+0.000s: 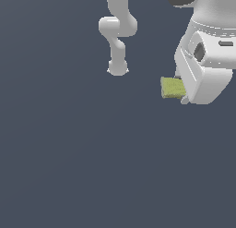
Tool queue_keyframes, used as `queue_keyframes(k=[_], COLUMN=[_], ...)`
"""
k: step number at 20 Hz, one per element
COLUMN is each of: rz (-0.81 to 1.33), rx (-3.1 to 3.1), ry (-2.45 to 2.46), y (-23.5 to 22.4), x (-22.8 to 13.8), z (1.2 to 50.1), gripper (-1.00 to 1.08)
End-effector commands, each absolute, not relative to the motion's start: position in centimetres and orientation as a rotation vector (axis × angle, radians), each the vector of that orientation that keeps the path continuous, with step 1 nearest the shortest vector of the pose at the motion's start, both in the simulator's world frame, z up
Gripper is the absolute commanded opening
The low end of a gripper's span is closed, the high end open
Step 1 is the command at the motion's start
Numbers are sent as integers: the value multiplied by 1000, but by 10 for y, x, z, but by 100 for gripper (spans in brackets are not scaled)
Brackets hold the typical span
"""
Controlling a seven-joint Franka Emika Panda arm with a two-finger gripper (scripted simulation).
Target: Pick up the object and move it to a goal position.
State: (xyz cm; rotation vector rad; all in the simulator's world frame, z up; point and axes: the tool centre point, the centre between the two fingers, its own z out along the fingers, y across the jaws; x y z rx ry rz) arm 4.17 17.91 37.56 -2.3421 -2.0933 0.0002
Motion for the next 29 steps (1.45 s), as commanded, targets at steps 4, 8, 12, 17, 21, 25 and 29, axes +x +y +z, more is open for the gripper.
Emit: queue_keyframes(k=[4, 8, 12, 17, 21, 25, 29], rz=[0, 0, 0, 0, 0, 0, 0], rx=[-2344, -2344, -2345, -2346, -2346, -2346, -2346], ry=[-2091, -2090, -2089, -2089, -2089, -2089, -2089], y=[194, 202, 208, 213, 215, 217, 217], x=[39, 39, 39, 39, 39, 40, 40], z=[421, 446, 464, 478, 484, 487, 488], gripper=[-100, -100, -100, -100, -100, -100, -100])
